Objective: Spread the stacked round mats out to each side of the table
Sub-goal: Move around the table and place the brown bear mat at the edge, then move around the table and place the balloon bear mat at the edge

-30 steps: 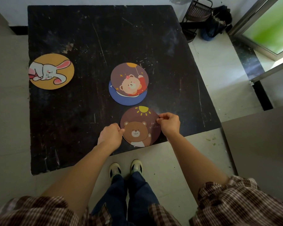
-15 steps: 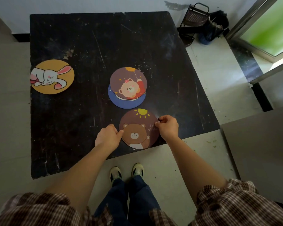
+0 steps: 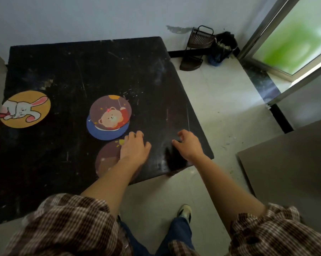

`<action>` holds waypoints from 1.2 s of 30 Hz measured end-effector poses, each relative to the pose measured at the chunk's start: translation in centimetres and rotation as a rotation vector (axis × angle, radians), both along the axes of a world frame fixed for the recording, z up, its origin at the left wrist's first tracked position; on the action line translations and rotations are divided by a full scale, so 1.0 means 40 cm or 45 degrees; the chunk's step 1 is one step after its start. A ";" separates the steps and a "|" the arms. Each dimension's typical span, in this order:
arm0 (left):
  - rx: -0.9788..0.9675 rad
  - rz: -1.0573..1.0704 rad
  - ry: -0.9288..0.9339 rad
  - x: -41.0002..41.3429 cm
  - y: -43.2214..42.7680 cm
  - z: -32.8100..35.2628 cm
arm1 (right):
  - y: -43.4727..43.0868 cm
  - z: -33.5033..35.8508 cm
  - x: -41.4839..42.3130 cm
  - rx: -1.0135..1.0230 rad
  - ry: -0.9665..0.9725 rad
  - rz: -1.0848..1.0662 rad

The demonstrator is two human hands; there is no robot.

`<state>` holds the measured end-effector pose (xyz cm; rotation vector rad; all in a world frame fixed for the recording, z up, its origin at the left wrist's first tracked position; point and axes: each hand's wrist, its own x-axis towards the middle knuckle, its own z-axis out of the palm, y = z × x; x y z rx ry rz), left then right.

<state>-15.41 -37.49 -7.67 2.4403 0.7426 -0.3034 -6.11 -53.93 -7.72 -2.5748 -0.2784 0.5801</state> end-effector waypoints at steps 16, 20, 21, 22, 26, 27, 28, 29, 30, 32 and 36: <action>0.135 0.314 0.004 0.295 -0.380 -0.022 | -0.235 -0.003 0.366 -0.192 -0.111 0.611; 0.202 0.443 0.036 0.359 -0.328 -0.036 | -0.190 -0.011 0.442 -0.210 -0.145 0.738; 0.208 0.482 0.045 0.375 -0.316 -0.042 | -0.175 -0.012 0.462 -0.221 -0.156 0.779; 0.210 0.523 0.048 0.393 -0.307 -0.049 | -0.160 -0.013 0.484 -0.232 -0.166 0.821; 0.190 0.646 0.042 0.473 -0.280 -0.071 | -0.098 -0.017 0.567 -0.252 -0.193 0.943; 0.172 0.679 0.048 0.486 -0.275 -0.075 | -0.082 -0.018 0.584 -0.257 -0.185 0.977; 0.162 0.708 0.058 0.495 -0.271 -0.079 | -0.066 -0.019 0.599 -0.263 -0.180 1.020; 0.162 0.736 0.066 0.499 -0.267 -0.084 | -0.048 -0.020 0.615 -0.266 -0.187 1.073; 0.163 0.767 0.073 0.501 -0.263 -0.088 | -0.029 -0.019 0.630 -0.268 -0.200 1.127; 0.140 0.842 0.087 0.502 -0.251 -0.090 | 0.014 -0.014 0.658 -0.272 -0.216 1.211; 0.132 0.959 0.132 0.504 -0.222 -0.091 | 0.098 -0.013 0.682 -0.264 -0.225 1.374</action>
